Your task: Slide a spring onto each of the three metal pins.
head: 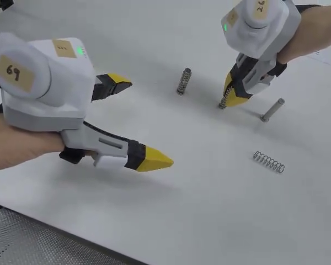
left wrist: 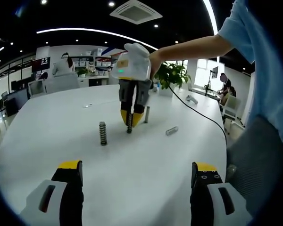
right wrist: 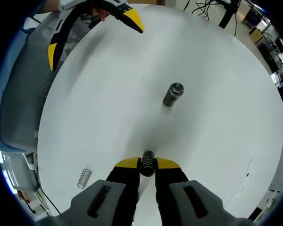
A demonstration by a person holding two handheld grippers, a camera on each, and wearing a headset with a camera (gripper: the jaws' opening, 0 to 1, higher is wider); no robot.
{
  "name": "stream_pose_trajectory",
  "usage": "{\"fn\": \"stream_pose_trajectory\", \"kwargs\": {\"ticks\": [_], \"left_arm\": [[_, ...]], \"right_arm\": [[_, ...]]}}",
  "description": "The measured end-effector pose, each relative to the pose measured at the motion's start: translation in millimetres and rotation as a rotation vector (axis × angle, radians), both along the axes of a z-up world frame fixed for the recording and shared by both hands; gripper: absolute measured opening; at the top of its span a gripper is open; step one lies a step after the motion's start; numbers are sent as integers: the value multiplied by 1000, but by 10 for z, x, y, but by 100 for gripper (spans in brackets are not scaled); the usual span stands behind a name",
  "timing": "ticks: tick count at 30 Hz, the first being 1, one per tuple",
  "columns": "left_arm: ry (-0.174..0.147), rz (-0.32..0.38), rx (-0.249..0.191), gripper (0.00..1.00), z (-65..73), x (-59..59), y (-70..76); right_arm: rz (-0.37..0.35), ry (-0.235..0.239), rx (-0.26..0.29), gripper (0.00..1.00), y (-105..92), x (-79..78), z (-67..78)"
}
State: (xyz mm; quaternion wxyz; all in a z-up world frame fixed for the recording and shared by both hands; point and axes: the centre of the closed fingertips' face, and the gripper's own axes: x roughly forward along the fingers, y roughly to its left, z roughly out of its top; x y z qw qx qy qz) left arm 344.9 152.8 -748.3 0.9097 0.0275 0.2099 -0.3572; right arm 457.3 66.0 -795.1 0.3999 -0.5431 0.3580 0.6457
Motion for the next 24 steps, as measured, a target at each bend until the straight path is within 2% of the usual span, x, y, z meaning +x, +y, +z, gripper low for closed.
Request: {"fn": "stream_pose_trajectory", "kwargs": {"ticks": [6, 10, 14, 20, 24], "left_arm": [[-1, -1, 0, 93, 1, 1, -4], [1, 1, -1, 93, 2, 4, -6], [-1, 2, -1, 93, 9, 7, -11], [1, 0, -2, 93, 6, 7, -18], [1, 6, -5, 93, 11, 15, -11]], "right_arm": [[-17, 8, 20, 20, 7, -5, -2], [-41, 7, 67, 44, 48, -3, 17], [-59, 3, 105, 59, 85, 17, 15], [-100, 23, 169, 73, 121, -35, 48], [-121, 22, 214, 78, 134, -56, 91]]}}
